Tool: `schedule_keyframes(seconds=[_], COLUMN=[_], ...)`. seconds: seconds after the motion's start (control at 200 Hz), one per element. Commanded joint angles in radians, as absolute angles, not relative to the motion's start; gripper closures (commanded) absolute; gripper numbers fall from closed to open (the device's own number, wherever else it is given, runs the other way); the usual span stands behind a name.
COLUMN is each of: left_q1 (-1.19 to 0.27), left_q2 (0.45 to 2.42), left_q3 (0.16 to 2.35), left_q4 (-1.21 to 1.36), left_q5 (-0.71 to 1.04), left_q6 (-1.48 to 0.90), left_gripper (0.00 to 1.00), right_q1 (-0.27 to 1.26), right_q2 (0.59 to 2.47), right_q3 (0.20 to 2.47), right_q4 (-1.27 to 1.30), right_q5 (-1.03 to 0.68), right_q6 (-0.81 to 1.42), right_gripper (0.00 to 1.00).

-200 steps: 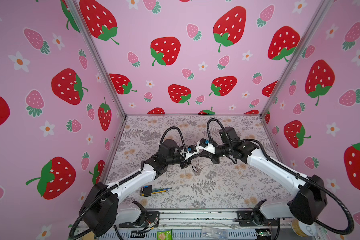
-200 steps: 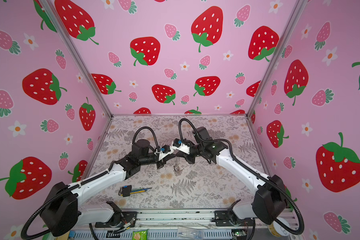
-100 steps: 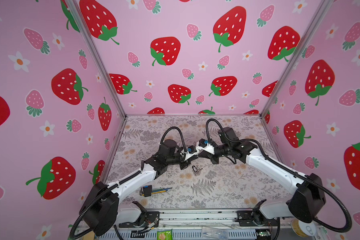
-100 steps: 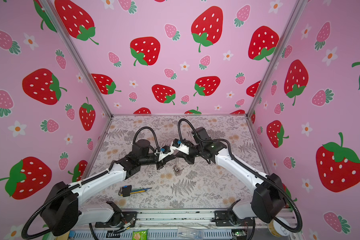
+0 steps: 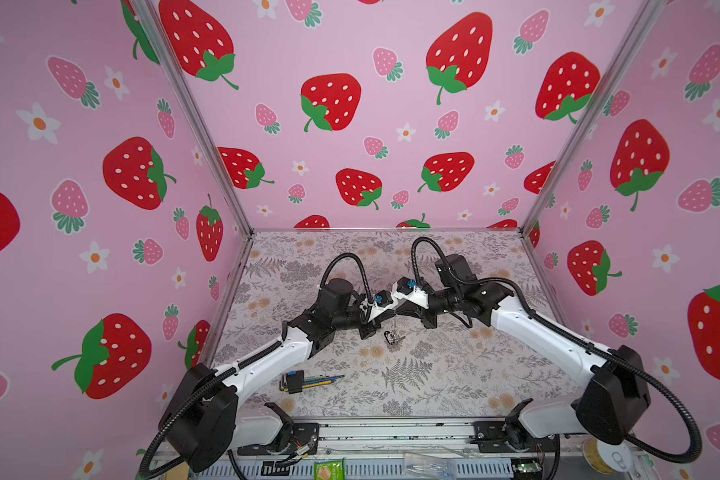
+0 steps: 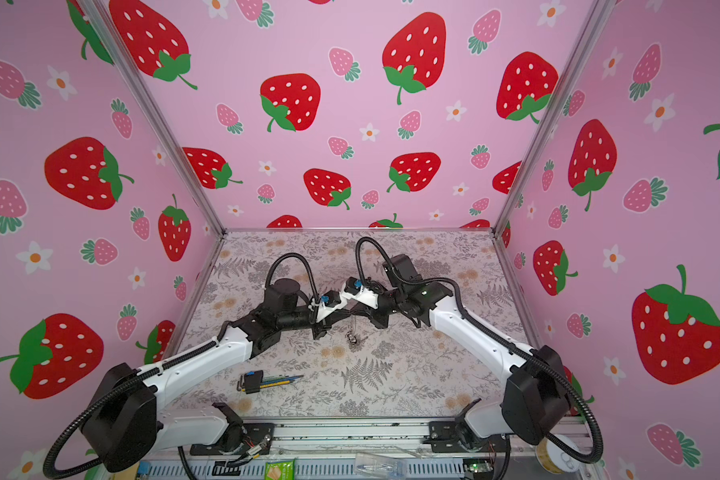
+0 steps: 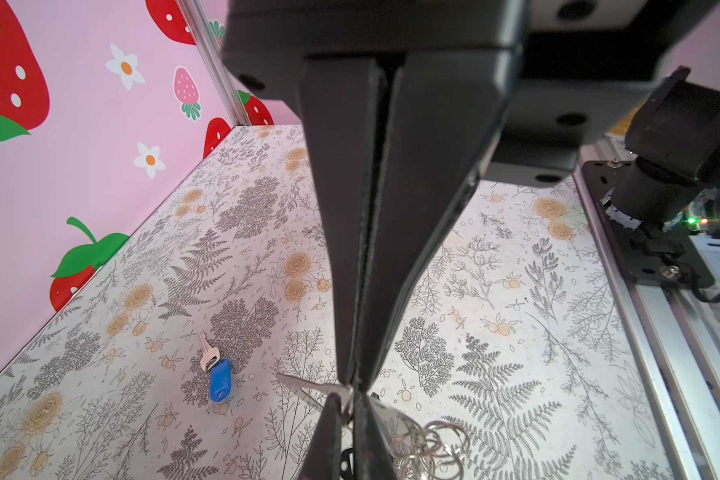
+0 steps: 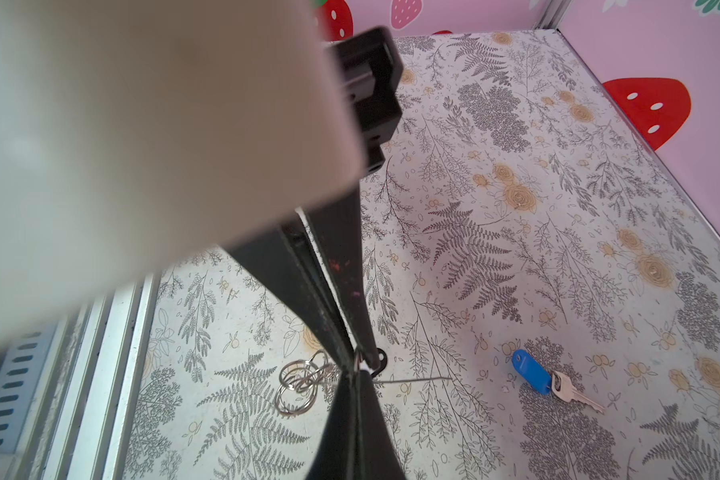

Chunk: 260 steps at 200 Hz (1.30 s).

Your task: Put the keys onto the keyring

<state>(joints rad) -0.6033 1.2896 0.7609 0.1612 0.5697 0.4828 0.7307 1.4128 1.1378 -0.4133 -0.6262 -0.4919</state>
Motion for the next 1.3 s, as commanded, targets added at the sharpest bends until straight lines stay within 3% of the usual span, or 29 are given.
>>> schedule_keyframes(seconds=[0.0,0.2,0.31,0.47,1.056,1.296], left_q1=[-0.617,-0.617,-0.617,-0.612,-0.547,-0.538], left_q2=[1.27,1.27,1.269,1.285,1.333,1.355], left_q3=[0.786,0.788,0.789,0.792,0.81,0.861], left_q4=[0.219,0.202,0.204,0.225,0.401,0.392], left_q5=[0.663,0.687,0.709,0.775,0.978,1.045], left_q6=[0.495,0.51,0.506,0.473,0.28,0.255], left_gripper=[0.97,1.0,1.0,1.0,1.0,1.0], right_q1=[0.738,0.737,0.736,0.707,0.65,0.65], right_q2=[1.424,1.414,1.379,1.268,0.963,0.954], right_q3=[1.143,1.141,1.126,1.033,0.692,0.639], right_q4=[-0.391,-0.375,-0.32,-0.156,0.059,0.121], right_q5=[-0.633,-0.63,-0.602,-0.583,-0.671,-0.689], right_q6=[-0.494,-0.478,-0.448,-0.403,-0.244,-0.252], right_gripper=[1.0,1.0,0.79,0.69,0.72,0.72])
